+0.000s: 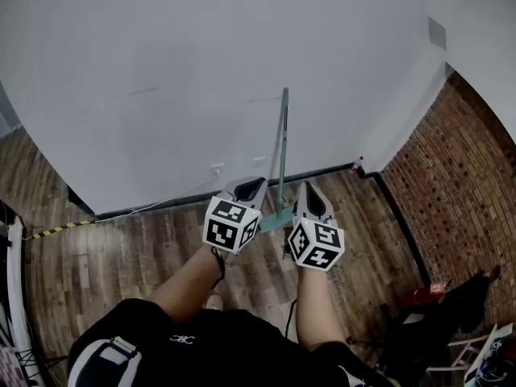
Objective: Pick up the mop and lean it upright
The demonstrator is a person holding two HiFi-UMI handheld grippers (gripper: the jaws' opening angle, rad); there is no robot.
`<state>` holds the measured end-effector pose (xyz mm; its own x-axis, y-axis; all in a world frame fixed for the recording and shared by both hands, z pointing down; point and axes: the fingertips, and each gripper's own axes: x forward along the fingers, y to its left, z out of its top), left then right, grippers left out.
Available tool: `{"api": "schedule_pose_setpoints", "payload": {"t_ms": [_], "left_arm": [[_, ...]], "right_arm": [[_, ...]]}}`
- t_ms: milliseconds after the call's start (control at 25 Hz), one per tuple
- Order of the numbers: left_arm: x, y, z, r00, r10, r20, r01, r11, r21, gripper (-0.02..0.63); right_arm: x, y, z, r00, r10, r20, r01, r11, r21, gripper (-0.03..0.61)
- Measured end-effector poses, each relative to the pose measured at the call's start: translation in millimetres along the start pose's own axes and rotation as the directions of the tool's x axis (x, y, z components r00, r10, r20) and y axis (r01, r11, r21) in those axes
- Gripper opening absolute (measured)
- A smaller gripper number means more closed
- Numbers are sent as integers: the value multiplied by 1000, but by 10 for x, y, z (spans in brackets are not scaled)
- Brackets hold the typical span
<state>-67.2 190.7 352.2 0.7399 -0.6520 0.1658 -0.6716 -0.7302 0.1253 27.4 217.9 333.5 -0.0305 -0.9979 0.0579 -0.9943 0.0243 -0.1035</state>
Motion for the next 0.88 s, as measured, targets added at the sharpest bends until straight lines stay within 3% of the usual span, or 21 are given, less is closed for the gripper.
{"api": "schedule_pose_setpoints", "payload": {"t_ms": [440, 880], "left_arm": [[27, 371, -53, 1000, -13, -1, 13, 1000, -16, -2], [353, 676, -110, 993, -111, -35, 110, 994, -15, -2]], "right_arm": [[203, 235, -157, 999, -27, -21, 27, 1000, 6, 6], [527, 252, -284, 994, -102, -35, 102, 995, -4, 6]]}}
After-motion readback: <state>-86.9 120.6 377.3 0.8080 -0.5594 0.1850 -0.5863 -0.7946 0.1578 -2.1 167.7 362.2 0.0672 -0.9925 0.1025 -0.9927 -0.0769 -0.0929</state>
